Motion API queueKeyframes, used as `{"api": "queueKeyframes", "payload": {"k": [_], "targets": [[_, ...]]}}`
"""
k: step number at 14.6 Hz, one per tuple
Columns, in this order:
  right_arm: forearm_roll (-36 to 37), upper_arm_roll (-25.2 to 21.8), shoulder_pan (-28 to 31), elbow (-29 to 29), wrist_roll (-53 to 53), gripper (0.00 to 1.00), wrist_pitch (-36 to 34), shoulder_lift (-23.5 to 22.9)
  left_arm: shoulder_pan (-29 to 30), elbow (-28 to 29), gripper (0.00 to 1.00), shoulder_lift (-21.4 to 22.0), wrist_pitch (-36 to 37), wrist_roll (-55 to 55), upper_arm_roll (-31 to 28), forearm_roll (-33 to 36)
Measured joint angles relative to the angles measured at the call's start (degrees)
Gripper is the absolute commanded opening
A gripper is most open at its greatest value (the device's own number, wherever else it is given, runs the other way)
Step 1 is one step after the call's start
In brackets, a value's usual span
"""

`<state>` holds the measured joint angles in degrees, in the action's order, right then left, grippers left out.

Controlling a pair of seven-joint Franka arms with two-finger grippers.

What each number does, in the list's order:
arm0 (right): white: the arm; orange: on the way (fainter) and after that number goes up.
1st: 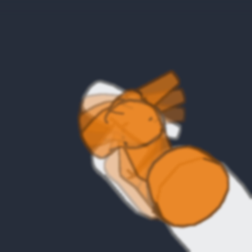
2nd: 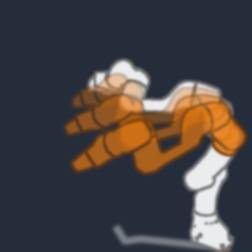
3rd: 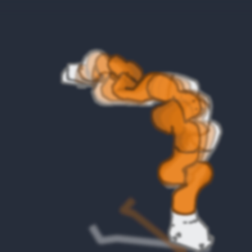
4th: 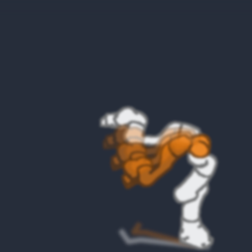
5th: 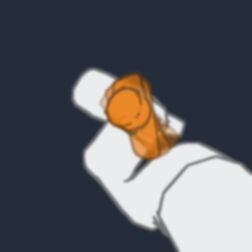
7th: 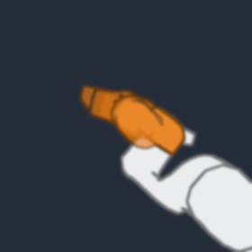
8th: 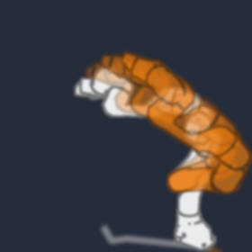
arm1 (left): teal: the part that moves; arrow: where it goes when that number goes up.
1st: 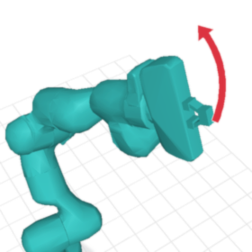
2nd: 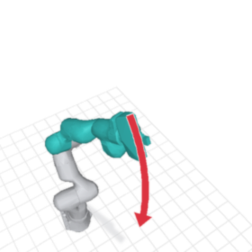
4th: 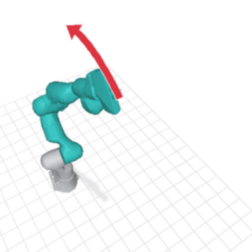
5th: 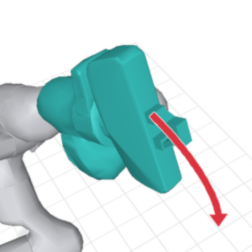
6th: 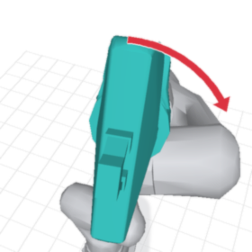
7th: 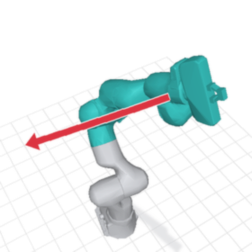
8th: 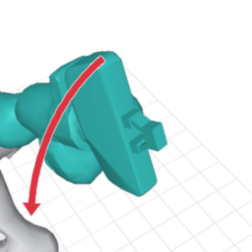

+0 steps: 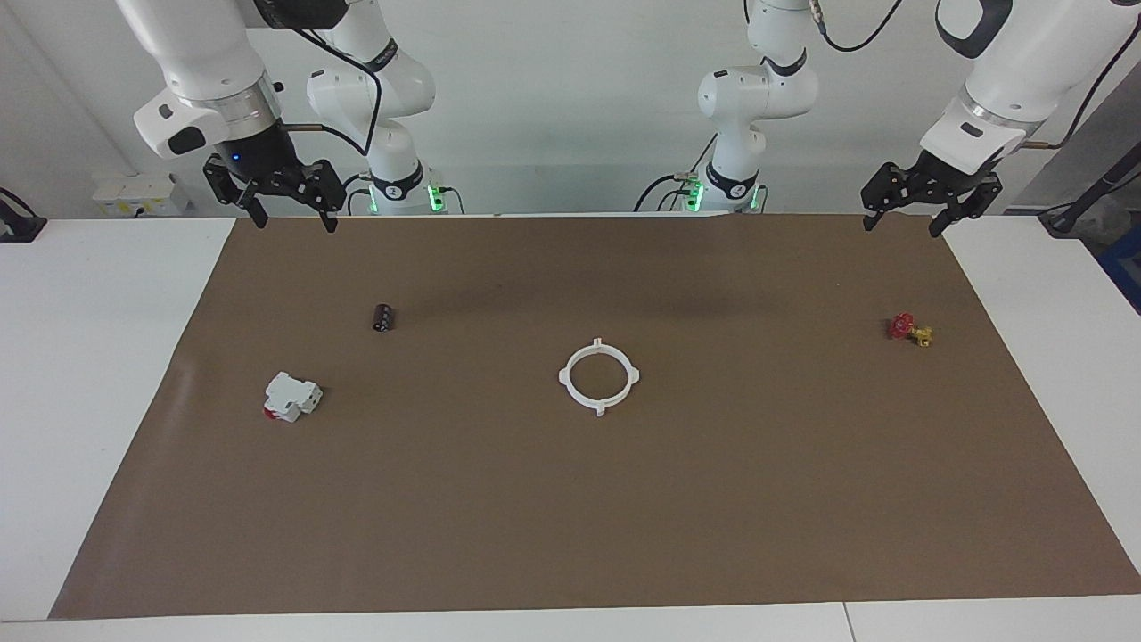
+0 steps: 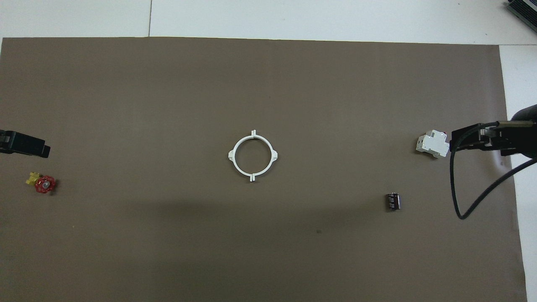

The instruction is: Assemble drain pipe with both arms

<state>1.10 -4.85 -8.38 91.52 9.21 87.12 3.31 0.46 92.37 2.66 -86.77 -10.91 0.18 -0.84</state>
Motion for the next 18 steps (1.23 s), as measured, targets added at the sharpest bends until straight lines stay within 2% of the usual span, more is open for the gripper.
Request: {"api": "queueKeyframes", "payload": {"k": [18], "targets": [[0.0, -0.01, -0.18, 0.08, 0.0, 1.0, 0.0, 0.18, 0.0, -0.74, 1.0, 0.15, 0.46, 5.26, 0.2, -0.13]]}}
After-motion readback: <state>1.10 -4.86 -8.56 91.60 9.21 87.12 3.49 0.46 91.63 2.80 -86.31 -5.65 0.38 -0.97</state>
